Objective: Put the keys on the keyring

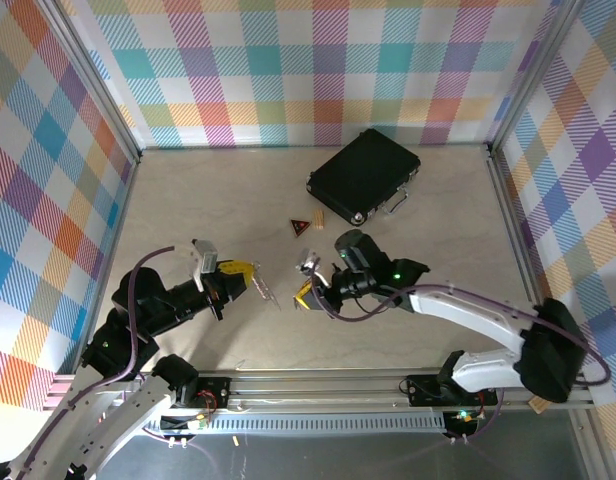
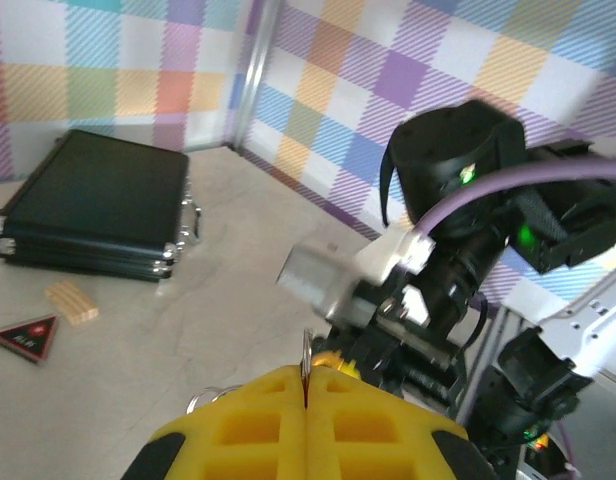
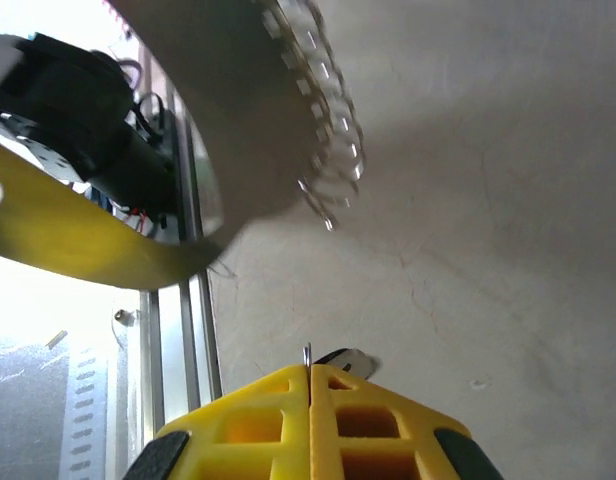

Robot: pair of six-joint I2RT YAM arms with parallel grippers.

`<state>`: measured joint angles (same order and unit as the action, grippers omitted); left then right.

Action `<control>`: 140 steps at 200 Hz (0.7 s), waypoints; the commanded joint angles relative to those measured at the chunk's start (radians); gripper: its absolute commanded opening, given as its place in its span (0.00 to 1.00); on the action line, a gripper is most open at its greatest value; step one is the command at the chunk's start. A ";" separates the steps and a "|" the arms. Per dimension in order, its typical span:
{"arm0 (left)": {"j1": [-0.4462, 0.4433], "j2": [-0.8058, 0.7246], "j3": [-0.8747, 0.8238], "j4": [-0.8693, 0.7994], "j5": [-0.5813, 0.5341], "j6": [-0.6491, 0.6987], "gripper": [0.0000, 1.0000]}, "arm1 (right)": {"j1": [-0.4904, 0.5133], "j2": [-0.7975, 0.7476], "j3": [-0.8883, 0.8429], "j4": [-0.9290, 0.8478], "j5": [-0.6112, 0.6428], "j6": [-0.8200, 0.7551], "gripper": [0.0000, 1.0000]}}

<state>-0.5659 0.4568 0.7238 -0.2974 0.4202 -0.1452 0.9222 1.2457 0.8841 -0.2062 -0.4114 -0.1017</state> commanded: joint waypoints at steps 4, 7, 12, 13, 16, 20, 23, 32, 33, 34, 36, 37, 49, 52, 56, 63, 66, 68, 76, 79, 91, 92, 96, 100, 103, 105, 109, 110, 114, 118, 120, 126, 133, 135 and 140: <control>0.011 0.044 0.062 0.075 0.151 0.020 0.00 | -0.003 -0.121 0.005 -0.067 0.014 -0.103 0.00; 0.011 0.053 0.067 0.075 0.169 0.024 0.00 | -0.004 -0.132 0.011 -0.078 0.018 -0.106 0.00; 0.011 0.066 0.070 0.075 0.198 0.032 0.00 | -0.003 -0.145 0.024 -0.096 0.030 -0.108 0.00; 0.011 0.068 0.071 0.076 0.203 0.033 0.00 | -0.003 -0.148 0.026 -0.100 0.032 -0.108 0.00; 0.011 0.072 0.074 0.082 0.219 0.037 0.00 | -0.004 -0.154 0.035 -0.114 0.040 -0.111 0.00; 0.011 0.079 0.075 0.091 0.239 0.038 0.00 | -0.005 -0.160 0.049 -0.137 0.049 -0.115 0.00; 0.011 0.080 0.073 0.101 0.250 0.039 0.00 | -0.005 -0.163 0.060 -0.152 0.055 -0.119 0.00; 0.011 0.084 0.071 0.125 0.281 0.042 0.00 | -0.005 -0.170 0.091 -0.198 0.070 -0.128 0.00; 0.011 0.085 0.071 0.127 0.284 0.042 0.00 | -0.004 -0.171 0.095 -0.202 0.071 -0.128 0.00; 0.011 0.086 0.071 0.130 0.286 0.041 0.00 | -0.004 -0.172 0.098 -0.207 0.073 -0.129 0.00; 0.011 0.087 0.072 0.133 0.291 0.045 0.00 | -0.005 -0.174 0.101 -0.214 0.077 -0.131 0.00; 0.011 0.089 0.072 0.135 0.294 0.046 0.00 | -0.005 -0.174 0.105 -0.219 0.078 -0.131 0.00; 0.011 0.107 0.081 0.146 0.328 0.056 0.00 | -0.005 -0.186 0.133 -0.251 0.094 -0.132 0.00; 0.011 0.113 0.083 0.147 0.336 0.059 0.00 | -0.005 -0.188 0.138 -0.256 0.097 -0.132 0.00; 0.011 0.123 0.090 0.147 0.347 0.062 0.00 | -0.005 -0.189 0.146 -0.264 0.104 -0.130 0.00; 0.012 0.142 0.097 0.145 0.364 0.069 0.00 | -0.005 -0.188 0.160 -0.278 0.108 -0.124 0.00; 0.011 0.150 0.101 0.145 0.375 0.072 0.00 | -0.005 -0.188 0.166 -0.282 0.106 -0.124 0.00; 0.011 0.156 0.104 0.144 0.380 0.075 0.00 | -0.005 -0.189 0.169 -0.285 0.105 -0.123 0.00; 0.009 0.176 0.113 0.142 0.400 0.086 0.00 | -0.005 -0.196 0.173 -0.287 0.098 -0.121 0.00; 0.009 0.182 0.120 0.138 0.409 0.093 0.00 | -0.005 -0.202 0.172 -0.283 0.097 -0.121 0.00; 0.009 0.201 0.137 0.114 0.433 0.126 0.00 | -0.003 -0.228 0.159 -0.263 0.093 -0.122 0.00; 0.010 0.203 0.138 0.112 0.434 0.129 0.00 | -0.003 -0.230 0.157 -0.263 0.094 -0.122 0.00; 0.009 0.209 0.146 0.099 0.439 0.143 0.00 | -0.005 -0.241 0.153 -0.258 0.096 -0.122 0.00; 0.008 0.213 0.152 0.087 0.443 0.154 0.00 | -0.003 -0.249 0.150 -0.255 0.102 -0.122 0.00; 0.008 0.215 0.157 0.079 0.443 0.166 0.00 | -0.003 -0.256 0.150 -0.255 0.106 -0.122 0.00; 0.008 0.217 0.161 0.073 0.443 0.172 0.00 | -0.003 -0.259 0.150 -0.255 0.109 -0.122 0.00; 0.008 0.221 0.168 0.062 0.444 0.185 0.00 | -0.003 -0.264 0.150 -0.258 0.113 -0.123 0.00; 0.008 0.222 0.171 0.059 0.445 0.187 0.00 | -0.003 -0.266 0.151 -0.258 0.114 -0.123 0.00; 0.008 0.229 0.178 0.049 0.445 0.199 0.00 | -0.003 -0.271 0.152 -0.261 0.115 -0.123 0.00; 0.008 0.234 0.185 0.039 0.445 0.210 0.00 | -0.003 -0.276 0.153 -0.261 0.117 -0.123 0.00; 0.008 0.236 0.188 0.035 0.445 0.215 0.00 | -0.002 -0.278 0.154 -0.261 0.117 -0.122 0.00; 0.006 0.249 0.197 0.028 0.446 0.229 0.00 | -0.001 -0.286 0.154 -0.258 0.119 -0.122 0.00; 0.002 0.260 0.204 0.027 0.445 0.243 0.00 | 0.005 -0.296 0.153 -0.250 0.128 -0.121 0.00; 0.001 0.263 0.205 0.027 0.445 0.246 0.00 | 0.006 -0.298 0.152 -0.248 0.131 -0.121 0.00; -0.003 0.270 0.209 0.003 0.442 0.254 0.00 | 0.012 -0.304 0.150 -0.241 0.140 -0.121 0.00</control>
<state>-0.5663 0.7082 0.8772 -0.2626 0.8188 0.0185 0.9226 0.9749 1.0275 -0.4545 -0.2970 -0.2039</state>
